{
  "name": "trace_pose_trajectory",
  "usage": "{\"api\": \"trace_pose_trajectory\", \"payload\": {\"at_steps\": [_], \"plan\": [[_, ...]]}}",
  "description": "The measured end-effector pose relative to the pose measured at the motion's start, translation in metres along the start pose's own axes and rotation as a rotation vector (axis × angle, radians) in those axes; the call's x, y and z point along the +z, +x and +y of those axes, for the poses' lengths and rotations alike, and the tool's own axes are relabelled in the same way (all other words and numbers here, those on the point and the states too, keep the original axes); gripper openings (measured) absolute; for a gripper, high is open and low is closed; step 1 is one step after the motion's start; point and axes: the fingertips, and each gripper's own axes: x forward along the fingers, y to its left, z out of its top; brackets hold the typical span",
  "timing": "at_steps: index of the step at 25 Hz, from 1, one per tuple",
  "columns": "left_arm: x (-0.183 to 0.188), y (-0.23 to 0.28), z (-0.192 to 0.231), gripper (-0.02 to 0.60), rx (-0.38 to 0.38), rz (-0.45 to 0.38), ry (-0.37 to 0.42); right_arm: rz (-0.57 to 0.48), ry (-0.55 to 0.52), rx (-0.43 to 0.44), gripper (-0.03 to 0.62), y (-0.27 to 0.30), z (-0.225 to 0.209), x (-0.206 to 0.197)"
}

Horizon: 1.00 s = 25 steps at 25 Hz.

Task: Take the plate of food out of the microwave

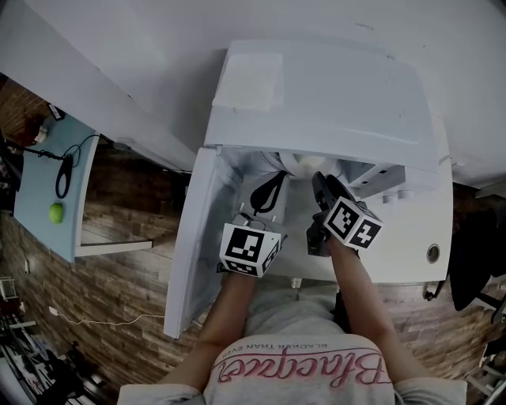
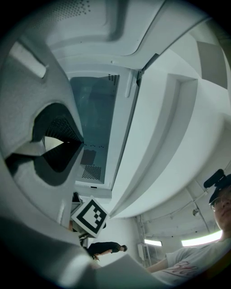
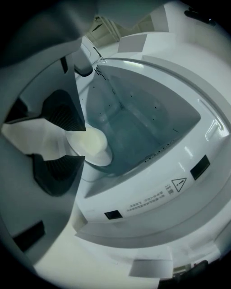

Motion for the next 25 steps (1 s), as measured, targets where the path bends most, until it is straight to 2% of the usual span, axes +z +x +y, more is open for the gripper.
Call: {"api": "trace_pose_trajectory", "payload": {"at_steps": [11, 17, 25], "plan": [[-0.009, -0.001, 0.001, 0.006, -0.006, 0.015, 0.006, -0.016, -0.010, -0.132, 0.179, 0.017, -0.010, 0.000], [-0.007, -0.001, 0.008, 0.006, 0.007, 0.008, -0.003, 0.042, -0.121, -0.262, 0.179, 0.026, -0.015, 0.001], [-0.008, 0.000, 0.008, 0.006, 0.003, 0.007, -0.007, 0.111, -0.082, -0.295, 0.175, 0.013, -0.021, 0.000]]}}
